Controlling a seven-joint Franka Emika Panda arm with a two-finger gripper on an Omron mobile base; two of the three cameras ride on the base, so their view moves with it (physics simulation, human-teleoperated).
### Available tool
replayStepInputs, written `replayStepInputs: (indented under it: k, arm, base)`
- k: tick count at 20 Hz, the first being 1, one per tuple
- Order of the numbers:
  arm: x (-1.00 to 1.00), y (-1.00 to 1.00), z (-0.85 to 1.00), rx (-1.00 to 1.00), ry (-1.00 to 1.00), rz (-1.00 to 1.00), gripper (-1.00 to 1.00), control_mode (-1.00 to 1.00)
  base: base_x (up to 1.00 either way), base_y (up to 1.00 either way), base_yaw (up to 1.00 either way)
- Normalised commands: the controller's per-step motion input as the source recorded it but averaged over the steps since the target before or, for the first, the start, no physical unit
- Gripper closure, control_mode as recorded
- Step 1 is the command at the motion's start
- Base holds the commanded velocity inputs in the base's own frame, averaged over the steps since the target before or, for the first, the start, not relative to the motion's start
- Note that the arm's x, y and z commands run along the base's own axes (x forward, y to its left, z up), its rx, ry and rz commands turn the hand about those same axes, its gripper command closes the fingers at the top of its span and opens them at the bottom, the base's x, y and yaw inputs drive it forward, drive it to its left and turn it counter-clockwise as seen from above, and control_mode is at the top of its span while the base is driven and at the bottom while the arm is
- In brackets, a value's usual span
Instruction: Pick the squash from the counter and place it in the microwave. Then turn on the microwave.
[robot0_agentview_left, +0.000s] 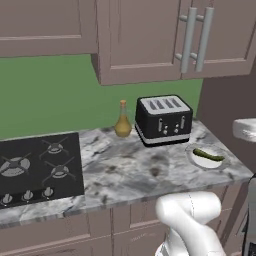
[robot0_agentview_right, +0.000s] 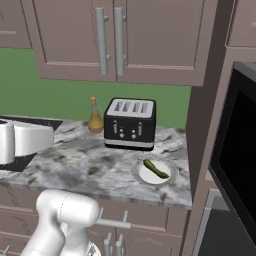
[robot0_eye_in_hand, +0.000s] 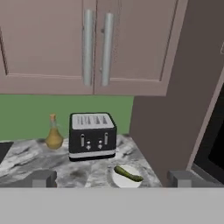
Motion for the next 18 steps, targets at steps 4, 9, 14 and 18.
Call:
replayStepInputs:
  k: [4,9,14,18]
  arm:
    - [0.0,-0.08,0.1,0.08,0.35,-0.1,-1.0,-1.0]
    - [0.0,-0.35,0.0,0.07,0.42,-0.01,-1.0,-1.0]
    - [0.0,-0.46,-0.09,0.02,0.38,0.01,-1.0,-1.0]
    - [0.06,-0.19,-0.49,0.0,0.27,0.11,-1.0,-1.0]
  base:
    - [0.0,0.0,0.0]
    - [0.0,0.0,0.0]
    - [0.0,0.0,0.0]
    - [0.0,0.0,0.0]
